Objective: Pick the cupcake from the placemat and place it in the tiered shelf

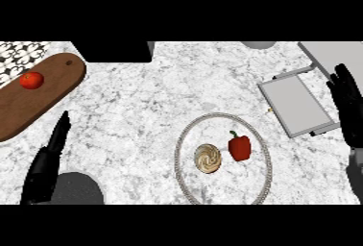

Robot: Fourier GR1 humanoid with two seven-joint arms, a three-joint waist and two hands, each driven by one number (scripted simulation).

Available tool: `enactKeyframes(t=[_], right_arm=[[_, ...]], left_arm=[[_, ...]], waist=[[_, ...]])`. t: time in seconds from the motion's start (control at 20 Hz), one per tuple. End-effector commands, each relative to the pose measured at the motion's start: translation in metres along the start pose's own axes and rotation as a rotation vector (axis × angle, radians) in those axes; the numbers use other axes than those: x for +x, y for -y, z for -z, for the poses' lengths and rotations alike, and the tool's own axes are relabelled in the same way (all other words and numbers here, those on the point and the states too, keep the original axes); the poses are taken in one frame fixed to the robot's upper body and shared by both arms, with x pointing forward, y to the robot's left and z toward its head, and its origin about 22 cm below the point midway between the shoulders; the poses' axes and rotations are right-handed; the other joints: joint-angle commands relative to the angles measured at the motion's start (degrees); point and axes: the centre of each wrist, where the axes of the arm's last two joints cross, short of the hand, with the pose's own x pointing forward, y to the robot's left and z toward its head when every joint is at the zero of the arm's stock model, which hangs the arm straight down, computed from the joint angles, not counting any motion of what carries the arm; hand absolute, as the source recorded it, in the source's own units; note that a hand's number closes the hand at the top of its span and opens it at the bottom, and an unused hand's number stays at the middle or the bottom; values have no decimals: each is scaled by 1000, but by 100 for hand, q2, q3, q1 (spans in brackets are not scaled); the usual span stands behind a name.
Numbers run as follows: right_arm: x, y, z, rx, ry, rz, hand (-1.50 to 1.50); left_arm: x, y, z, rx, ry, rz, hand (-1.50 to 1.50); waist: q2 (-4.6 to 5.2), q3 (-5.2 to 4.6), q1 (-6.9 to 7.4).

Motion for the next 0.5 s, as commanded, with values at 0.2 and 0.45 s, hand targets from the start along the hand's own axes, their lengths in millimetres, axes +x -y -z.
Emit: enactKeyframes(t=[0.2,0.45], right_arm=[[21,-15,-34,-75,246,-50,150],[-67,-21,-90,-206,-182,-194,150]], left_arm=[[-22,-8,9,-8,-343,-237,0],[-26,19,8,-95,-467,-365,0]], waist=[[91,-137,-380],[127,-128,-355]])
